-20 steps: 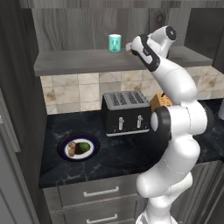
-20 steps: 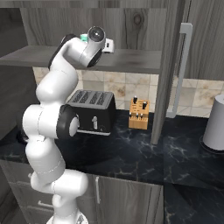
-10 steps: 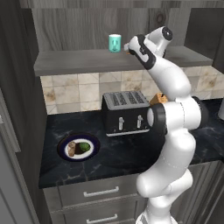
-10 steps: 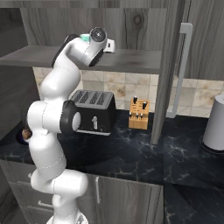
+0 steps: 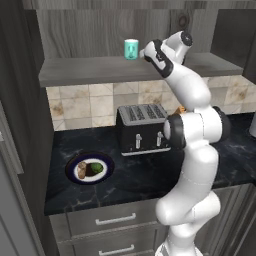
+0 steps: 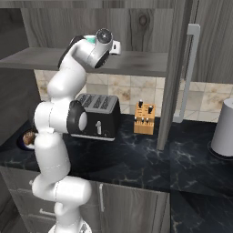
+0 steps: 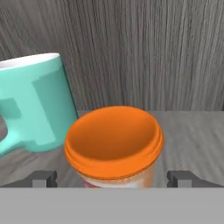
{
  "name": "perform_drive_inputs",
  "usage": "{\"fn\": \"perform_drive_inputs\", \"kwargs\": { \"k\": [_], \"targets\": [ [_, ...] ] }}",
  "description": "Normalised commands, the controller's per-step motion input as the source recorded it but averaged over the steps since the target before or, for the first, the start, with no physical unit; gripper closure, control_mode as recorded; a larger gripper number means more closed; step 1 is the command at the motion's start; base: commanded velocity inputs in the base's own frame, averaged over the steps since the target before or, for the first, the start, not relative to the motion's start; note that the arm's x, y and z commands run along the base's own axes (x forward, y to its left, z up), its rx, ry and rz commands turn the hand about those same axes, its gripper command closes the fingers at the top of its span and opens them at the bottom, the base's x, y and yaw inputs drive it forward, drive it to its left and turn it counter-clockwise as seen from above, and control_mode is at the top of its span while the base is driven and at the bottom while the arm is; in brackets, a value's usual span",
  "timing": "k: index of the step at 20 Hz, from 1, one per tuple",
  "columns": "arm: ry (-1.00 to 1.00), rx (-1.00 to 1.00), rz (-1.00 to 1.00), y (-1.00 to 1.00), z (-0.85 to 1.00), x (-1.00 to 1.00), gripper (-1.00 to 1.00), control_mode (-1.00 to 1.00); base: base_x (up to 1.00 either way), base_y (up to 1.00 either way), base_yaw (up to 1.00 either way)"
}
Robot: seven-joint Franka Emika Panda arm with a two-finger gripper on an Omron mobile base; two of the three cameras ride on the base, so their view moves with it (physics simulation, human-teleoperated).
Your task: Pick the avocado and bread from the counter and place them on the plate. Then pick the jam from the cabinet and place it next to the plate. Lastly close the cabinet door.
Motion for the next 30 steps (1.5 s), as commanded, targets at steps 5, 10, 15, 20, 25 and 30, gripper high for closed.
{"fn": "perform_drive_inputs", "kwargs": {
  "k": [5,10,15,20,25,30],
  "targets": [
    [0.0,0.0,0.0,0.0,0.0,0.24,-1.0,-1.0,0.0,0.0,0.0],
    [0.0,0.0,0.0,0.0,0.0,0.17,-1.0,-1.0,0.0,0.0,0.0],
    [0.0,0.0,0.0,0.0,0.0,0.04,1.0,-1.0,0.0,0.0,0.0],
    [0.0,0.0,0.0,-0.03,0.0,-0.01,1.0,-1.0,0.0,0.0,0.0],
    [0.0,0.0,0.01,0.0,0.0,-0.31,1.0,-1.0,0.0,0.0,0.0],
    [-0.02,0.0,0.06,0.0,0.0,-0.64,1.0,-1.0,0.0,0.0,0.0]
  ]
}}
